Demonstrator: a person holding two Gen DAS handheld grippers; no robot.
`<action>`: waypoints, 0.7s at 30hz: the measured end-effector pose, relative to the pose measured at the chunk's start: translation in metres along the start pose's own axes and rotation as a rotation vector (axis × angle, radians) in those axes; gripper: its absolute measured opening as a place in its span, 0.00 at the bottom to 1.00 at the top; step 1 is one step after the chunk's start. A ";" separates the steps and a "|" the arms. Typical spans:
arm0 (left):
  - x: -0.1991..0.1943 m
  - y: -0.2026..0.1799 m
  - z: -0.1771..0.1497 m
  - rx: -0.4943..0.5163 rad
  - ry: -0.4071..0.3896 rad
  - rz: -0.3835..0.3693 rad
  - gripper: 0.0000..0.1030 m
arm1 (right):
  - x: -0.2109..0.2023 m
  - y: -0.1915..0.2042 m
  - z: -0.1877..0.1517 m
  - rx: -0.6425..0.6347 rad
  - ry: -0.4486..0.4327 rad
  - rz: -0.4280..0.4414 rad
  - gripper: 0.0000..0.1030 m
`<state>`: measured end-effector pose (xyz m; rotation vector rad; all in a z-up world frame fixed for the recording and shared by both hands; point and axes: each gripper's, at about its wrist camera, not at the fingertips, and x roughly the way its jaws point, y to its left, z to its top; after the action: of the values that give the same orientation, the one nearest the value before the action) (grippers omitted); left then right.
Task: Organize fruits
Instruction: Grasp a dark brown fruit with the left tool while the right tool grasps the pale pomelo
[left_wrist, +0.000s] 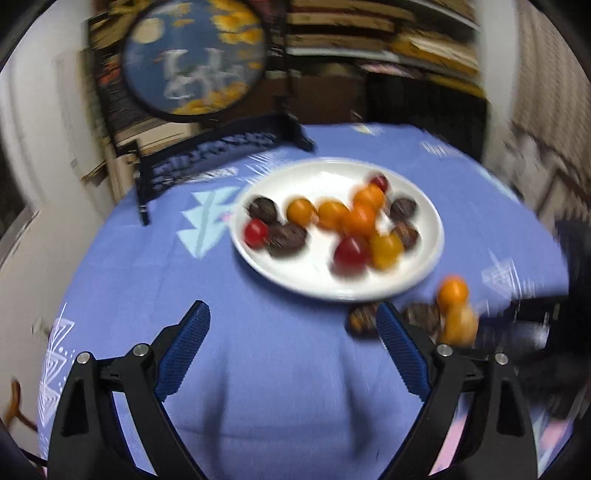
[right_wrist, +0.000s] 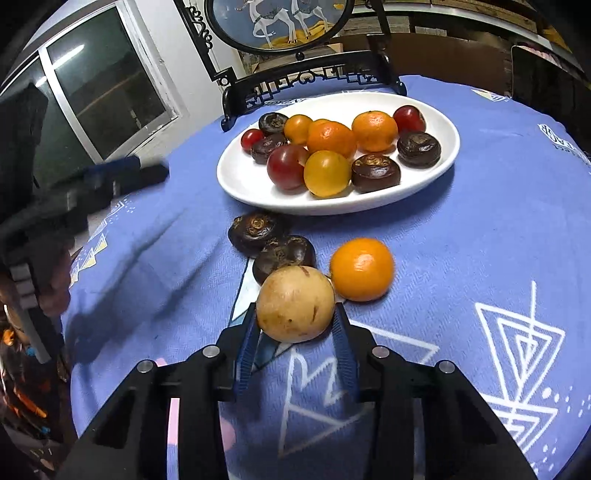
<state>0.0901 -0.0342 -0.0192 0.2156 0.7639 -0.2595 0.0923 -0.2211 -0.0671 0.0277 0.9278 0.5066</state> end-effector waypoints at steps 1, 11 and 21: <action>0.002 -0.004 -0.004 0.033 0.006 -0.007 0.86 | -0.006 -0.001 -0.002 0.003 -0.007 -0.001 0.38; 0.052 -0.033 -0.014 0.197 0.090 -0.083 0.61 | -0.019 -0.011 -0.004 0.040 -0.024 0.031 0.38; 0.066 -0.058 -0.010 0.267 0.087 -0.151 0.60 | -0.011 -0.018 -0.004 0.061 -0.018 0.040 0.38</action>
<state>0.1113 -0.0968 -0.0778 0.4247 0.8320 -0.4992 0.0910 -0.2423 -0.0651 0.1066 0.9261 0.5143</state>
